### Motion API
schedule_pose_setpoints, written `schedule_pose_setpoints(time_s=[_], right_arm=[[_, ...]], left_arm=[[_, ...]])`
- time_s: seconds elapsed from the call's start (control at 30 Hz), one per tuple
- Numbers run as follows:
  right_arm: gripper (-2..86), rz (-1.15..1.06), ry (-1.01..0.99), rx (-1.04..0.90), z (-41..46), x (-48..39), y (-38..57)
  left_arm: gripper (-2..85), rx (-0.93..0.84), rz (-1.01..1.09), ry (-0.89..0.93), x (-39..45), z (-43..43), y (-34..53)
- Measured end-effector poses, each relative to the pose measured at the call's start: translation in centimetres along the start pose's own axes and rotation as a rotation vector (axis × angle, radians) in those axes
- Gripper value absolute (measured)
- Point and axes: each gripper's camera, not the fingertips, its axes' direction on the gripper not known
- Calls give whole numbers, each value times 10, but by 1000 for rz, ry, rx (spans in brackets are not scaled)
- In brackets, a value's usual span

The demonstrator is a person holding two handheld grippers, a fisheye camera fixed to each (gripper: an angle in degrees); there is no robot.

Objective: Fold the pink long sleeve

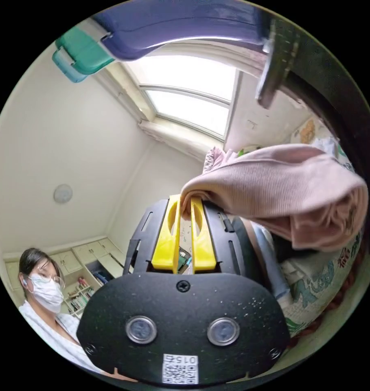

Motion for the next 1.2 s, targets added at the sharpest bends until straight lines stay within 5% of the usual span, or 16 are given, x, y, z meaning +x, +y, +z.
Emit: schedule_pose_setpoints(time_s=[0.27, 0.5, 0.67, 0.93, 1.1, 1.2], right_arm=[[18, -346, -170, -125, 7, -138, 28], [1, -664, -332, -309, 23, -296, 104], [1, -453, -535, -555, 97, -293, 192], [3, -291, -857, -784, 183, -312, 435], [5, -39, -555, -1029, 227, -253, 565], [4, 0, -375, -1134, 226, -233, 604]], left_arm=[[119, 117, 13, 228, -27, 1, 45], [160, 428, 115, 363, -10, -44, 112], [216, 525, -10, 269, -64, -82, 218], [197, 751, -97, -180, -147, -170, 390], [127, 601, -505, -237, -239, -155, 525], [92, 730, -695, -101, -260, -134, 640]])
